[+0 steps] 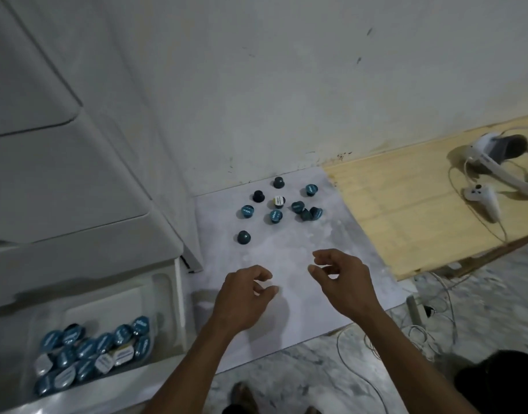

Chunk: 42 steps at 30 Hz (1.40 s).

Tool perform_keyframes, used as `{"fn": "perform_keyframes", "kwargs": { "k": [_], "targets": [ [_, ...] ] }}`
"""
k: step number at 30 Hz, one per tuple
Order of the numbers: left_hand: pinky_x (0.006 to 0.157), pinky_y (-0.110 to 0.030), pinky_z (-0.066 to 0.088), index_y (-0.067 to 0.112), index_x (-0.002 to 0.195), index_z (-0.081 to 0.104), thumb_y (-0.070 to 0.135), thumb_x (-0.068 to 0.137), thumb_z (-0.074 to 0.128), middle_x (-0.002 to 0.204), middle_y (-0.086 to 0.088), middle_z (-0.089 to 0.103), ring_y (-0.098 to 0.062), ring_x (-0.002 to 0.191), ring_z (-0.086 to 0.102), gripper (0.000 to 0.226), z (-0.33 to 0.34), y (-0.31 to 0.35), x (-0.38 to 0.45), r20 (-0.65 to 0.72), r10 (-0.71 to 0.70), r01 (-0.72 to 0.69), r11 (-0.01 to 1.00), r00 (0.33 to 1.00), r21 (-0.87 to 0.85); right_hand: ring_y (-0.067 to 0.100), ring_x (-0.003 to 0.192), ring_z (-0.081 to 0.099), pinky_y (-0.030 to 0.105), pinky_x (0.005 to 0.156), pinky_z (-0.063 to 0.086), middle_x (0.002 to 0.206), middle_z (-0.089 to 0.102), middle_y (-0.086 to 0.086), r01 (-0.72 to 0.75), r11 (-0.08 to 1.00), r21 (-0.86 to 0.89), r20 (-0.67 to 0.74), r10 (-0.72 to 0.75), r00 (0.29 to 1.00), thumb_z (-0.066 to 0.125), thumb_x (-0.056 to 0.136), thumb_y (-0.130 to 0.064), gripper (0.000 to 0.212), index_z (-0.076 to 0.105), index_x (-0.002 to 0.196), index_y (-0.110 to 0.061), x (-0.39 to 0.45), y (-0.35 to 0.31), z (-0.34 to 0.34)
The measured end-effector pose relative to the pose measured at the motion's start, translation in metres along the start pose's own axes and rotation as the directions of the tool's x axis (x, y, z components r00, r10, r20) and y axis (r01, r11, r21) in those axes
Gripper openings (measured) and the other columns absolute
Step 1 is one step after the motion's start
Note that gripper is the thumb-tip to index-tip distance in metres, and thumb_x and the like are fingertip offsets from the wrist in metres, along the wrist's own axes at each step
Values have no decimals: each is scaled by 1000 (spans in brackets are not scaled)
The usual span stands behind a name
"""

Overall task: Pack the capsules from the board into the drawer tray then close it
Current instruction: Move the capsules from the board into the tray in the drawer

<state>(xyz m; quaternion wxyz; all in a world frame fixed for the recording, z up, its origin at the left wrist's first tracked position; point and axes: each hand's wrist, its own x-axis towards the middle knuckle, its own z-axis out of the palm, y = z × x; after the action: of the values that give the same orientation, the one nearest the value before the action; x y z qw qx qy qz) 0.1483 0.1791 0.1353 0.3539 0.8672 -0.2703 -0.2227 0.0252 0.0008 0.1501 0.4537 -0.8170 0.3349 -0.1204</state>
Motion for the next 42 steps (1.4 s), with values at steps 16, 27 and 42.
{"fn": "perform_keyframes", "kwargs": {
  "k": [16,27,42],
  "targets": [
    [94,-44,50,21,129,50,27,85,70,131,-1,52,-24,116,53,48,18,-59,139,-140,-174,195,968,975,156,8,85,63,17,73,49,119,66,-1,-7,988,-156,157,32,987,69,88,-23,37,62,124,-22,154,23,70],
    [83,-43,52,18,116,61,25,92,63,118,-5,52,-24,109,50,26,46,-88,182,-175,-229,270,926,957,265,29,114,55,40,85,54,135,52,8,222,925,-308,212,-161,964,60,91,-23,36,58,127,-19,216,56,139],
    [94,-16,43,14,127,60,19,90,67,112,0,47,-16,103,56,38,51,-90,176,-177,-100,105,994,979,24,18,82,61,29,72,50,97,70,1,332,925,-183,184,-299,936,66,88,-25,24,67,110,-16,213,75,137]
  ]
}}
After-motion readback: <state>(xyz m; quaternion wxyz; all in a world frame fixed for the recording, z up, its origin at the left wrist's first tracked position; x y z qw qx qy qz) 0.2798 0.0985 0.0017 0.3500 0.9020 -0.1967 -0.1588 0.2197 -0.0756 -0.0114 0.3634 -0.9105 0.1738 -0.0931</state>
